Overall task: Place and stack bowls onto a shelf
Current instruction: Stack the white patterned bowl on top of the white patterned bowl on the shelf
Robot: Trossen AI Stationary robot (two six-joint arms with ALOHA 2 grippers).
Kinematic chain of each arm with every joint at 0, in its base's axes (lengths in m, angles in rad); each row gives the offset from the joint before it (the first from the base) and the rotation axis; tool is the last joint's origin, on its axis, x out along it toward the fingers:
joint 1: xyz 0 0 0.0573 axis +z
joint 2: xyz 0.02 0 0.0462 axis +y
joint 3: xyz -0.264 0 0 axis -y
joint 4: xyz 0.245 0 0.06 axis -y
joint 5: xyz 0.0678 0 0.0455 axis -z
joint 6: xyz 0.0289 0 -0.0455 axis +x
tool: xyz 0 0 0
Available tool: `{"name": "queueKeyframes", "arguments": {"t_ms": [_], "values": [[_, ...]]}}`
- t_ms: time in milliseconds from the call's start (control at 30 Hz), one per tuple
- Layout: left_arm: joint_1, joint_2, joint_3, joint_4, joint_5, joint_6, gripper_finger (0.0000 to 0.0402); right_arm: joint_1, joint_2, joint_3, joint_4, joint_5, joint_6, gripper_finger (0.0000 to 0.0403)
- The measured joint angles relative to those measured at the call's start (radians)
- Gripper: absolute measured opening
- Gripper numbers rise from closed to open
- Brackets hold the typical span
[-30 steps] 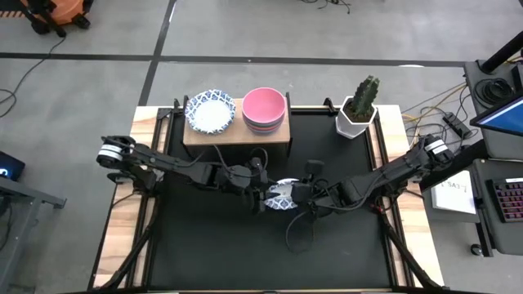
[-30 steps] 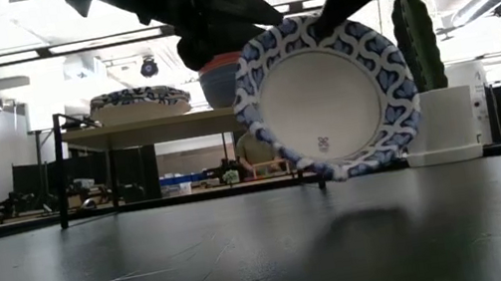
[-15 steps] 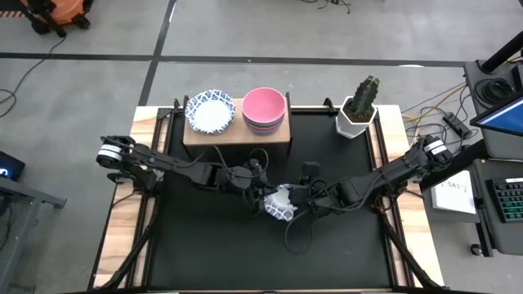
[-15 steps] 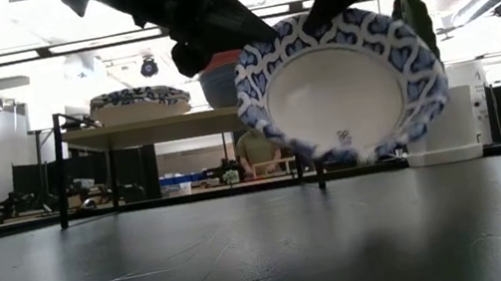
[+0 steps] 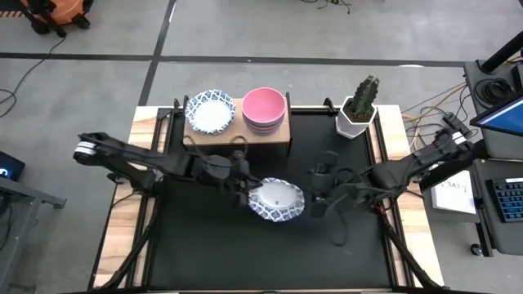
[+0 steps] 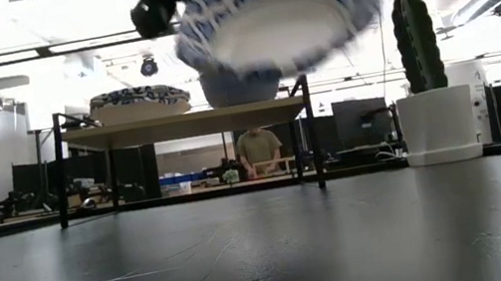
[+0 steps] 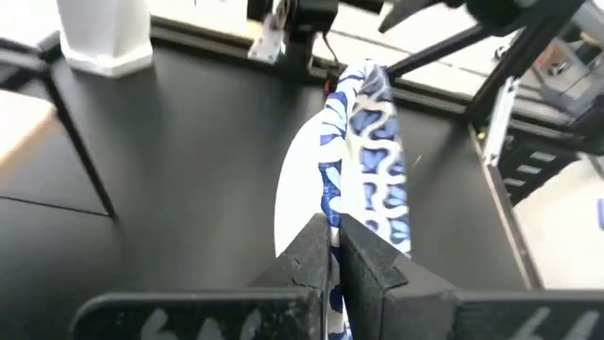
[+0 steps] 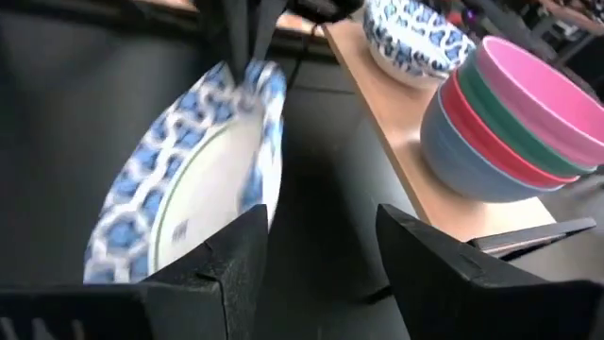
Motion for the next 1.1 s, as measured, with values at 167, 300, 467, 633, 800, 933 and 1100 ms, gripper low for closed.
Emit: {"name": "queueKeyframes", "arguments": {"t_ms": [167,300,467,633,800,933,1100], "values": [[0.000,-0.170,0.000,-0.070,-0.019,0.036,0.0000,0.045,-0.104,-0.127,0.152,0.008,-0.033,0.0191],[0.007,-0.335,0.000,-0.125,-0.117,0.053,0.0000,0.058,-0.175,-0.265,0.314,0.008,-0.057,0.0192],[0.026,-0.548,0.006,-0.232,-0.371,0.053,0.0000,0.057,-0.228,-0.400,0.528,0.010,-0.087,0.0192],[0.096,-0.686,0.016,-0.375,-0.701,0.048,0.0000,0.057,-0.230,-0.444,0.633,0.008,-0.142,0.0192],[0.246,-0.746,0.020,-0.468,-0.711,0.015,0.0000,0.057,-0.224,-0.444,0.643,0.008,-0.142,0.0192],[0.373,-0.739,0.020,-0.540,-0.642,-0.025,0.0000,0.057,-0.224,-0.444,0.662,0.008,-0.143,0.0192],[0.524,-0.662,0.019,-0.581,-0.490,-0.035,0.0000,0.057,-0.224,-0.444,0.681,0.008,-0.143,0.0192]]}}
